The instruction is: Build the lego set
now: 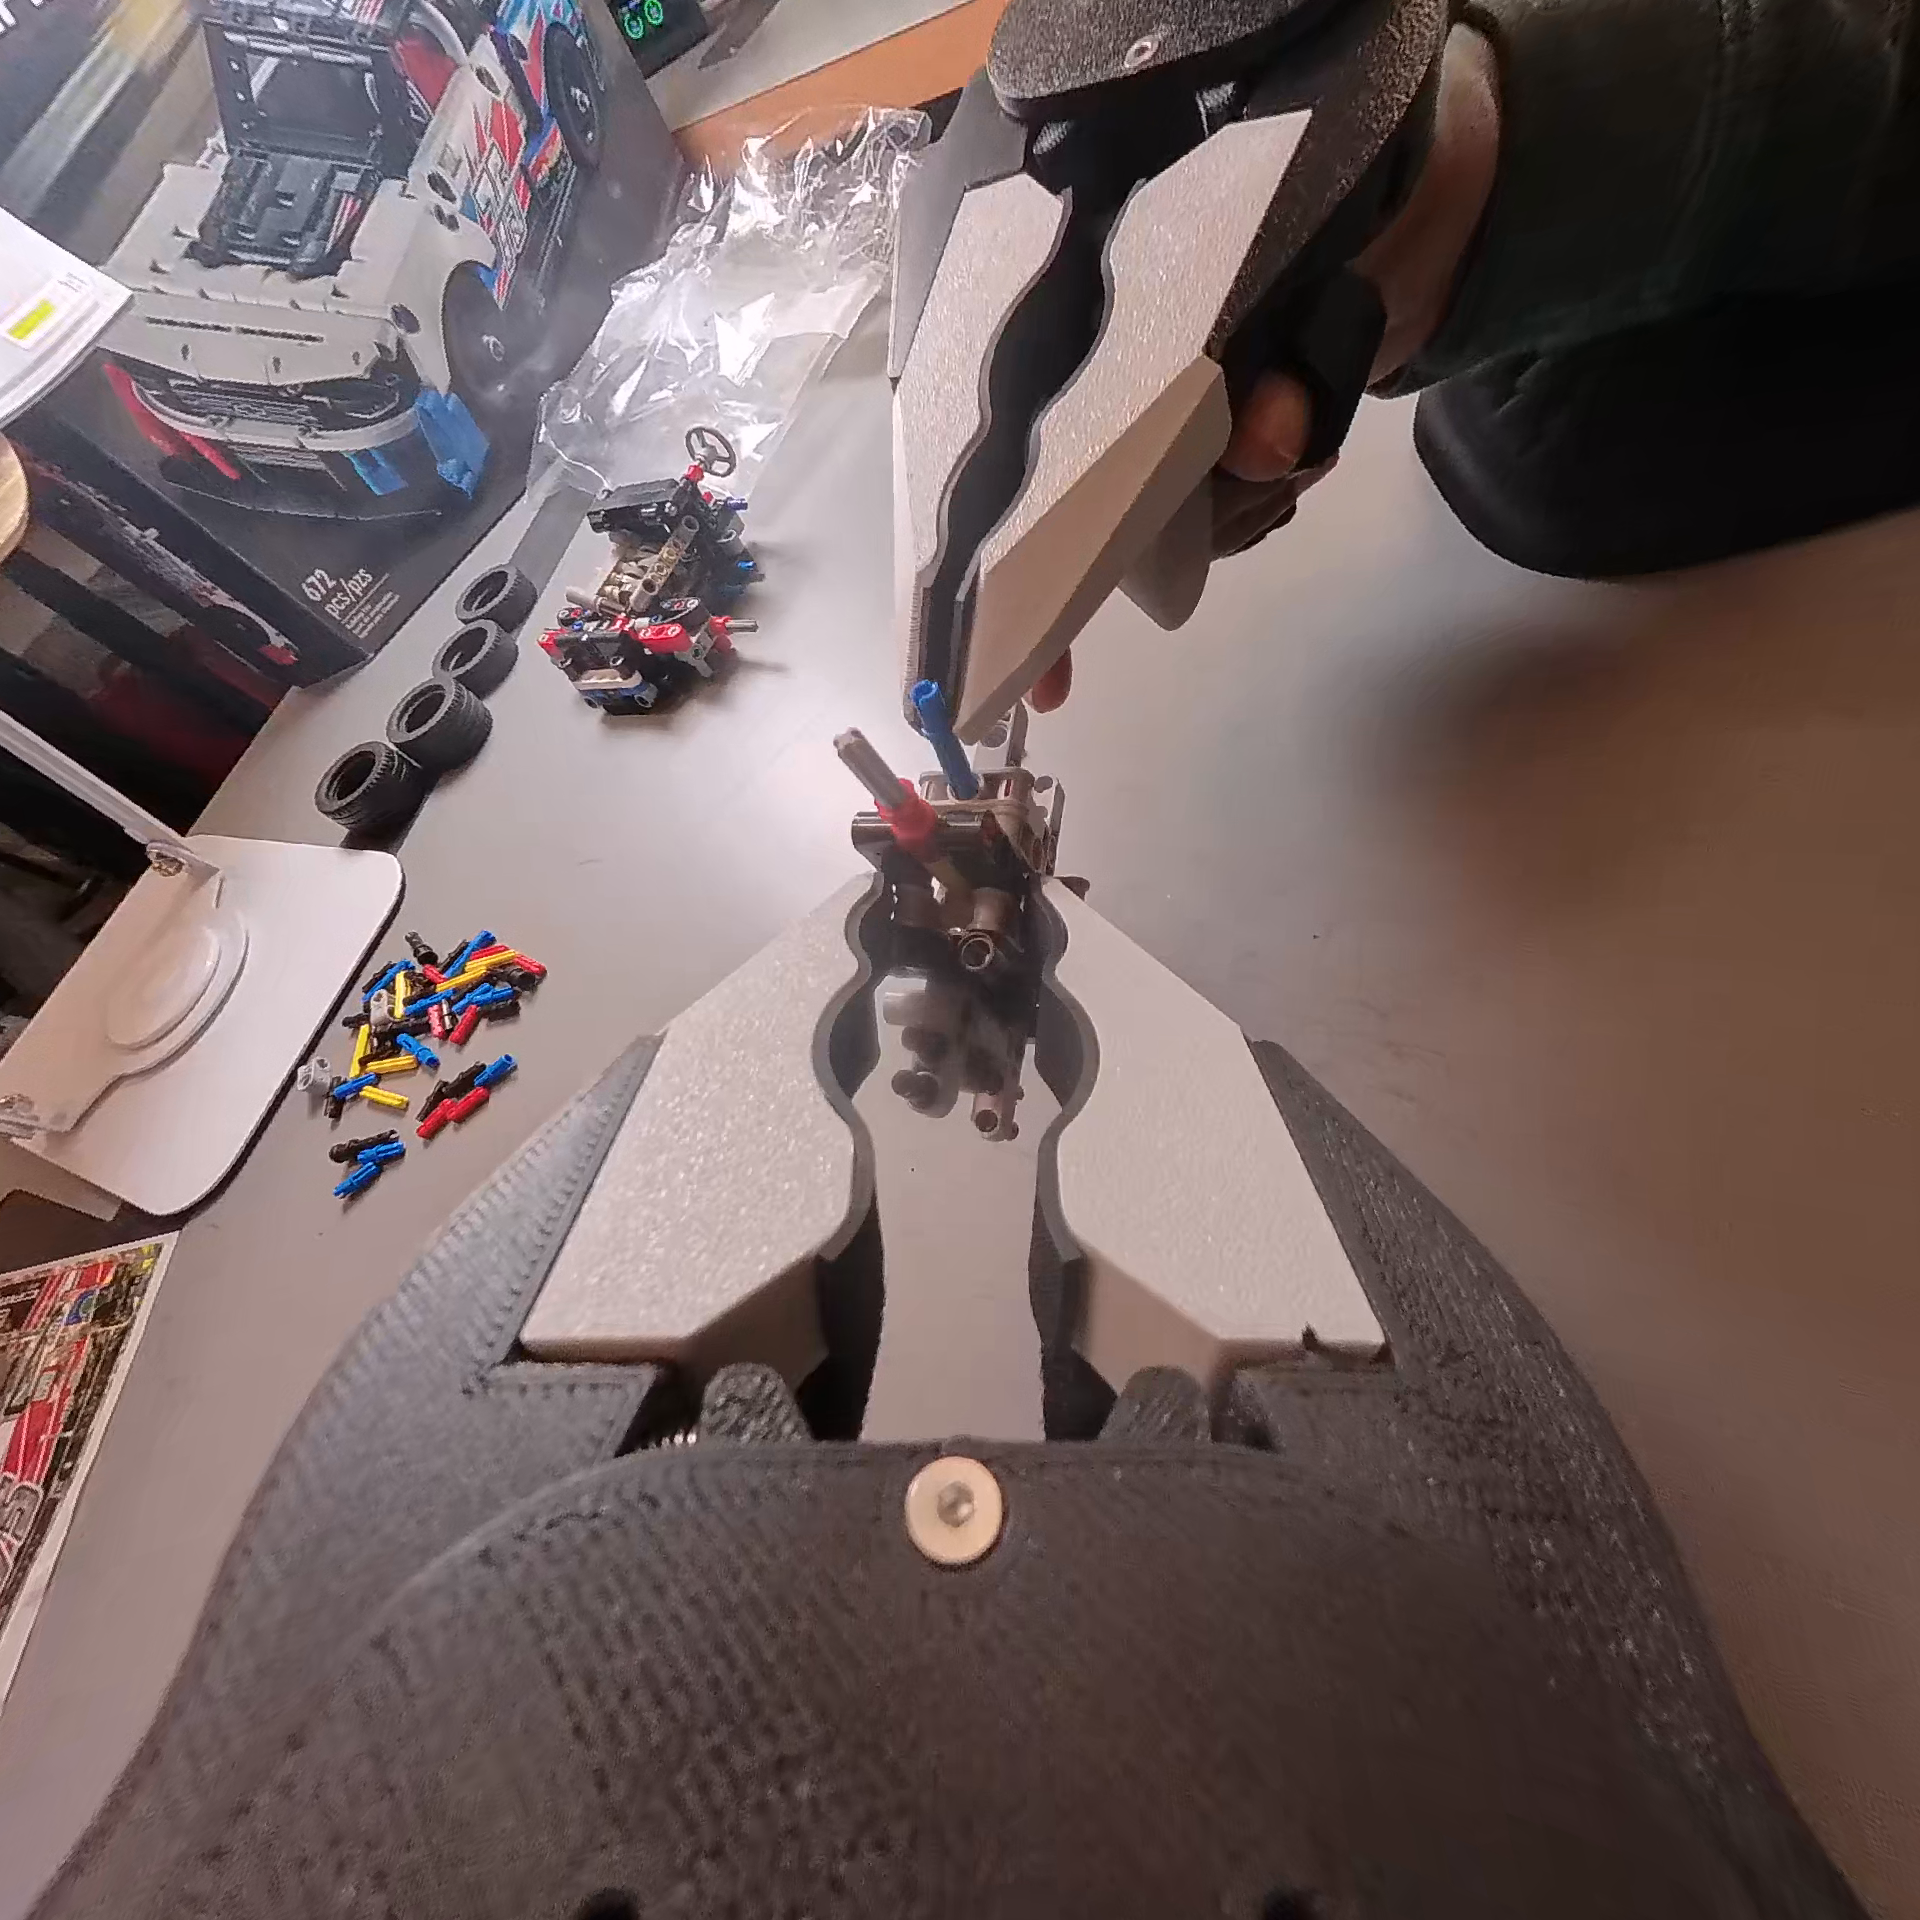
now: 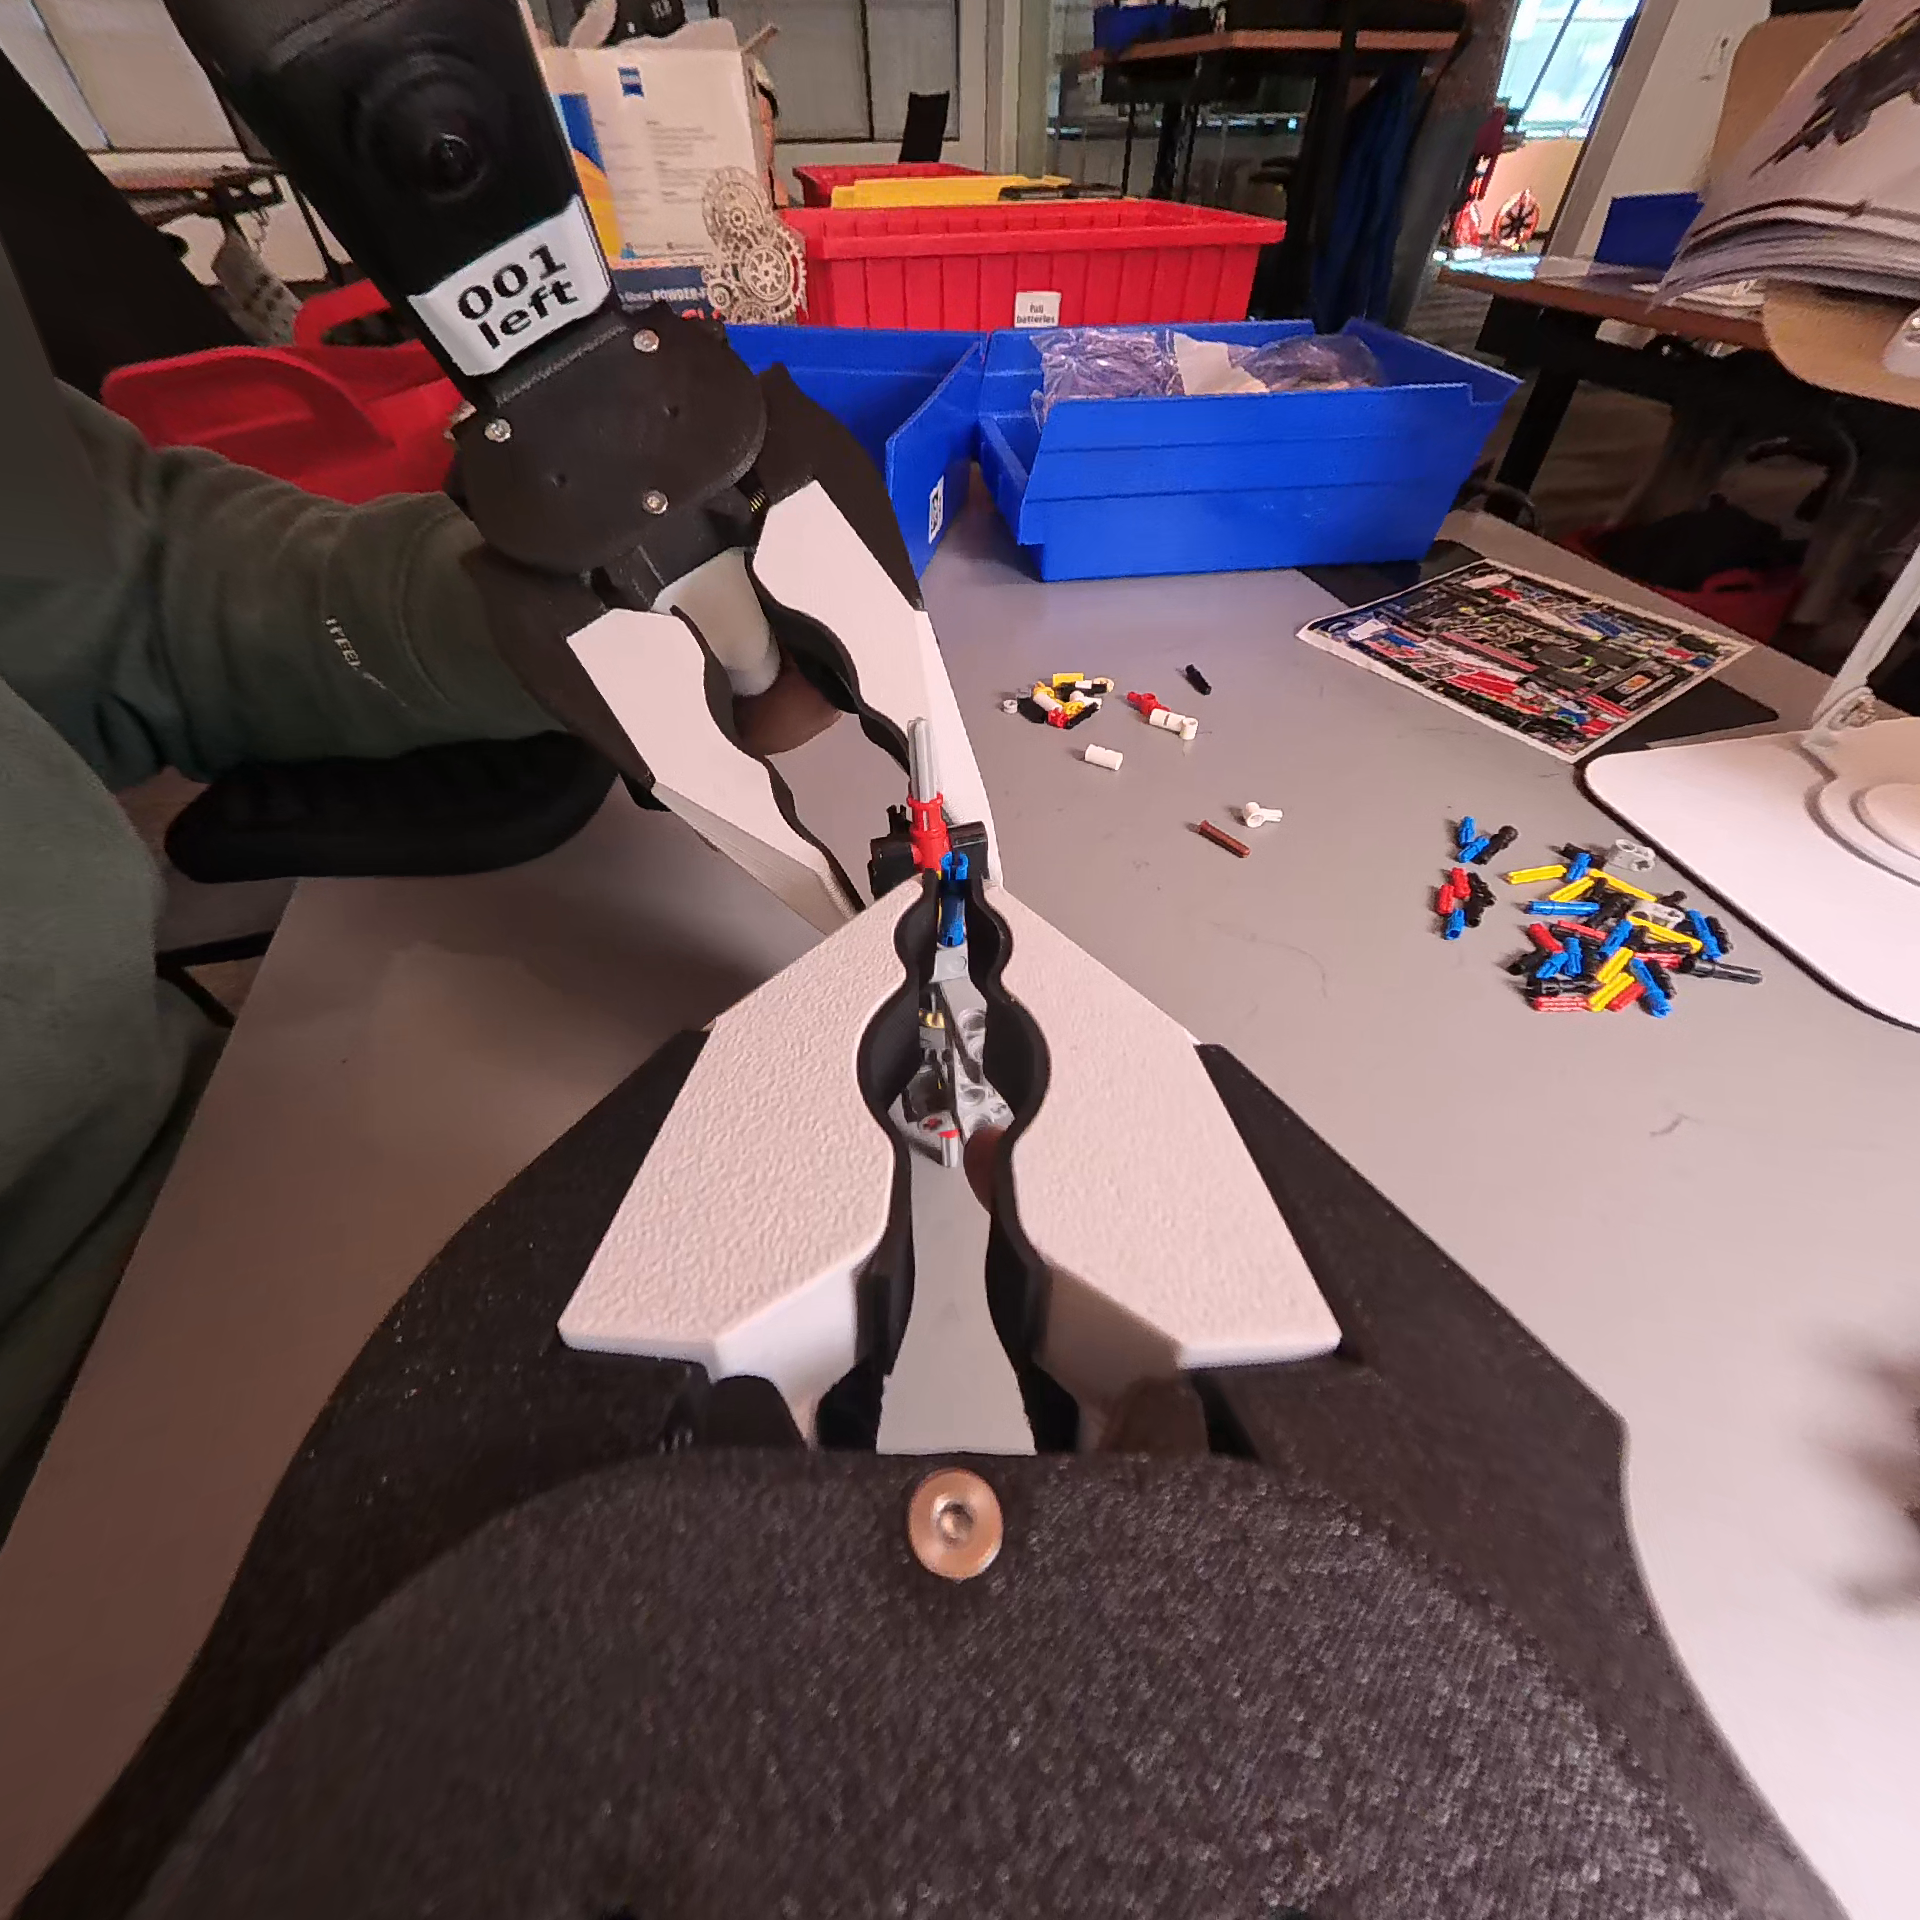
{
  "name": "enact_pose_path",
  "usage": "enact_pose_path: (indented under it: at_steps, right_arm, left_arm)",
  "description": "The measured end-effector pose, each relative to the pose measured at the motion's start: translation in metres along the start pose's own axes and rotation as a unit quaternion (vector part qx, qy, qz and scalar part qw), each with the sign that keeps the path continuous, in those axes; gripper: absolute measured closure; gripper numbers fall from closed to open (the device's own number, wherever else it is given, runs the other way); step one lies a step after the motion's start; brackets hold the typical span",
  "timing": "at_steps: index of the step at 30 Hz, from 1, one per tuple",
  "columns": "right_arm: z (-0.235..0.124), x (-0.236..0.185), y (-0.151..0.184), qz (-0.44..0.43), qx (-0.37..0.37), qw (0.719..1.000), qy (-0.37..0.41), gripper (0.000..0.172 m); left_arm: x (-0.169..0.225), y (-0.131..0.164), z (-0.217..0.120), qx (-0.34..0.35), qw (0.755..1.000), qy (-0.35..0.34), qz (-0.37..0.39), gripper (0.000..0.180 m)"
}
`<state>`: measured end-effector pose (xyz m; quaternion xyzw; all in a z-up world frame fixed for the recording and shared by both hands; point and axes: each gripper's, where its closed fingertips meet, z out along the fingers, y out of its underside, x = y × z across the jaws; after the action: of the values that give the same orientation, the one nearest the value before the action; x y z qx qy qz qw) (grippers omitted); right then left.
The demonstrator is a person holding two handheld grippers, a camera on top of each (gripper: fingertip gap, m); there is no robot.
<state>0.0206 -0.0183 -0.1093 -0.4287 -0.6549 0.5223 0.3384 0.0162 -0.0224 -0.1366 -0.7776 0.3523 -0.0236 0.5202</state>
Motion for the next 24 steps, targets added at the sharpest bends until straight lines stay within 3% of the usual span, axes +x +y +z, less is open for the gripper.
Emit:
enact_pose_path:
  at_steps: [12,16,24]
  right_arm:
    - [-0.003,0.003,0.003,-0.018,-0.055,0.998,0.021,0.169]
    - [-0.006,0.004,0.003,-0.004,-0.043,0.999,0.019,0.169]
    - [-0.008,0.004,0.004,0.005,-0.024,1.000,0.009,0.169]
  left_arm:
    - [0.002,-0.009,0.005,0.055,0.998,0.022,-0.033,0.157]
    - [0.001,-0.010,0.006,0.078,0.992,0.048,-0.084,0.157]
    - [0.001,-0.009,0.005,0.083,0.992,0.050,-0.082,0.157]
